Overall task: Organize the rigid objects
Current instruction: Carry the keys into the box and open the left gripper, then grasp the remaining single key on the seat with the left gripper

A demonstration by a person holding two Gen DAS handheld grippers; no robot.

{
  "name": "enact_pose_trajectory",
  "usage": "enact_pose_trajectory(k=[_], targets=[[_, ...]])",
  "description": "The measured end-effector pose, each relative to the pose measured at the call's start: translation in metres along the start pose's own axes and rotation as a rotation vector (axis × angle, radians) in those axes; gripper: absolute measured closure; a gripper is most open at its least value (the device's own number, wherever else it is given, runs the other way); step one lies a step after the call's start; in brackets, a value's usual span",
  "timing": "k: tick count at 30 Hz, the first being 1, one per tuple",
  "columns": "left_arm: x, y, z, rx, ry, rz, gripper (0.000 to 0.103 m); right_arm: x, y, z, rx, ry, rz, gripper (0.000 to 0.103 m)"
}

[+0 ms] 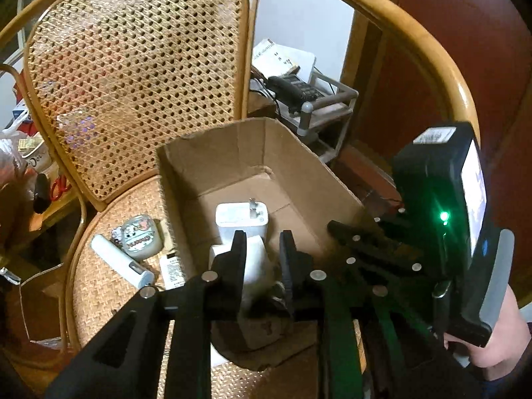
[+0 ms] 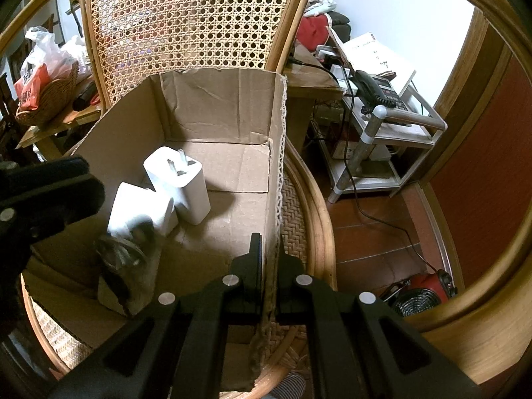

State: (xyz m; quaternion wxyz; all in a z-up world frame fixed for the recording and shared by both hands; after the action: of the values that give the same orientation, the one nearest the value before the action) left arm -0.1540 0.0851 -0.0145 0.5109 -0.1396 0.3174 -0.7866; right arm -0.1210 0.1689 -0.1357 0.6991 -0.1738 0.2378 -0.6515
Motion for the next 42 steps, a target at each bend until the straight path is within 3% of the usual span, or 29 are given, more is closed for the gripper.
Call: enact_pose_trajectory(k=[5,7,9,14,20,26,28,30,32,36,42], targets=[[0.018,0.0,0.026,-0.044,-0.008,0.027,0.07,0.001,0.0,0.0,-0.001,0.0,0.0,0.096],[0.029,0.002,0.038,-0.064,-0.031,0.035,0.056,0.001,0.0,0.0,0.0,0.0,0.0,0.097],[0.043,0.007,0.05,-0.093,-0.067,0.058,0.032,0.001,0.0,0.0,0.0,0.0,-0.001,0.097],[0.087,0.033,0.058,-0.077,-0.147,0.122,0.029,0.001,0.0,0.0,0.0,0.0,0.0,0.097],[0.126,0.087,0.03,0.066,-0.214,0.165,0.029,0.001,0.0,0.0,0.0,0.0,0.0,0.097],[0.139,0.124,0.008,0.123,-0.214,0.202,0.03,0.001,0.0,0.0,0.0,0.0,0.0,0.097],[0.137,0.128,0.002,0.133,-0.197,0.195,0.034,0.001,0.0,0.0,-0.001,0.0,0.0,0.097],[0.139,0.129,-0.006,0.155,-0.185,0.204,0.046,0.001,0.0,0.0,0.0,0.0,0.0,0.097],[0.143,0.129,-0.008,0.141,-0.163,0.226,0.048,0.001,0.0,0.0,0.0,0.0,0.0,0.097],[0.146,0.126,-0.009,0.12,-0.153,0.245,0.064,0.001,0.0,0.0,0.001,0.0,-0.001,0.097],[0.148,0.12,-0.006,0.105,-0.154,0.254,0.078,0.001,0.0,0.0,0.0,0.0,0.001,0.097]])
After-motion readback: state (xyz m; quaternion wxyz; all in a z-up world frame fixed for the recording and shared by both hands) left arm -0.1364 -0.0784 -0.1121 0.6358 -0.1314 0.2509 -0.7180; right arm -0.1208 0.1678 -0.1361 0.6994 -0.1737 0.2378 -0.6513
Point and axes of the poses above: each gripper's, at about its wrist camera, not at the fingertips, and z roughly against the way its jaws point, x to its left, y to its underside, the point moved 1 cm from there along -z, roughly the way its jaws point, and after that the axes turned 3 degrees about y, right-handed, at the moved point
